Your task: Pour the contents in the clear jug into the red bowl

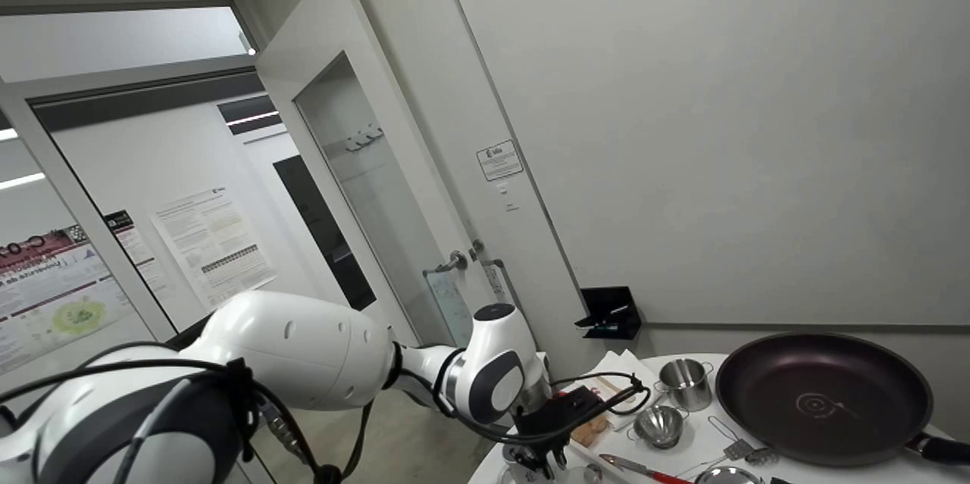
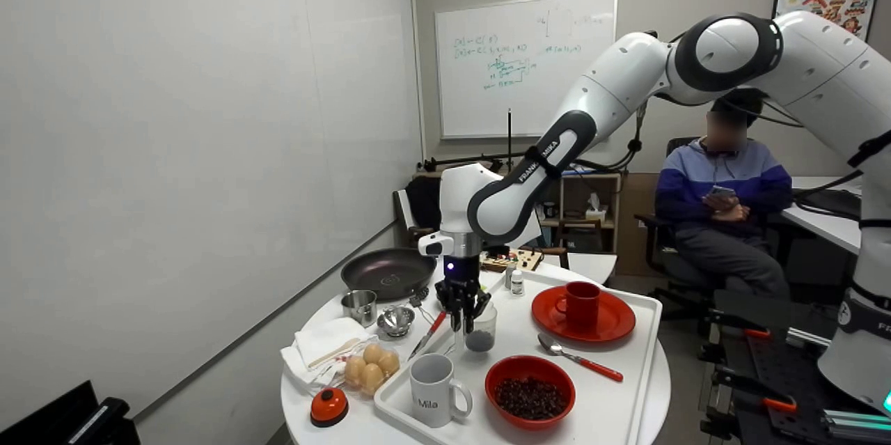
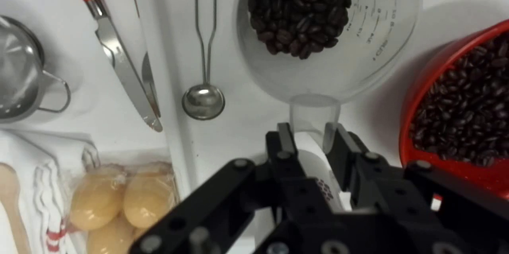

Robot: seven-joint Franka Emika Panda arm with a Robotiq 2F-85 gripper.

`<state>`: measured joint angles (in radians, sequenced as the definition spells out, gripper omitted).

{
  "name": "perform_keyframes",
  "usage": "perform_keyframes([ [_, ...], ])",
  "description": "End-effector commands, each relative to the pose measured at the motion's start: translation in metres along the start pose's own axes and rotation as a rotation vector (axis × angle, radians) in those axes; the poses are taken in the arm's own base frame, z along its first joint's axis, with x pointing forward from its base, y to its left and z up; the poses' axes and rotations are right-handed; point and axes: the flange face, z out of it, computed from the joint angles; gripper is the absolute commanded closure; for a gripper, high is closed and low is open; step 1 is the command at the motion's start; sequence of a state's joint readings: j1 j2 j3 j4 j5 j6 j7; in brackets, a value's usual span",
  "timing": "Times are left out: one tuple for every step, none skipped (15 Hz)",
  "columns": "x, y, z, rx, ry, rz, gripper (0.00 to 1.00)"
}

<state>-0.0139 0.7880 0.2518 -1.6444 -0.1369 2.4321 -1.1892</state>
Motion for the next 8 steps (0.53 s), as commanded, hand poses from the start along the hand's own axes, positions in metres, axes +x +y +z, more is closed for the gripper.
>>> perform_keyframes([
  [0.018, -0.011, -0.027, -0.017, 0.034, -0.059, 0.91],
  [0.026, -0.014, -0.033, -0.017, 0.057, -0.068, 0.91],
  [0.032, -0.017, -0.039, -0.012, 0.082, -0.071, 0.91],
  [0.039, -0.020, -0.044, -0.010, 0.103, -0.077, 0.91],
  [0.044, -0.025, -0.050, -0.003, 0.128, -0.079, 0.91],
  [0.050, -0.029, -0.054, 0.001, 0.153, -0.078, 0.91],
  [0.056, -0.034, -0.059, 0.007, 0.179, -0.079, 0.91],
  [0.061, -0.039, -0.063, 0.015, 0.203, -0.079, 0.91],
])
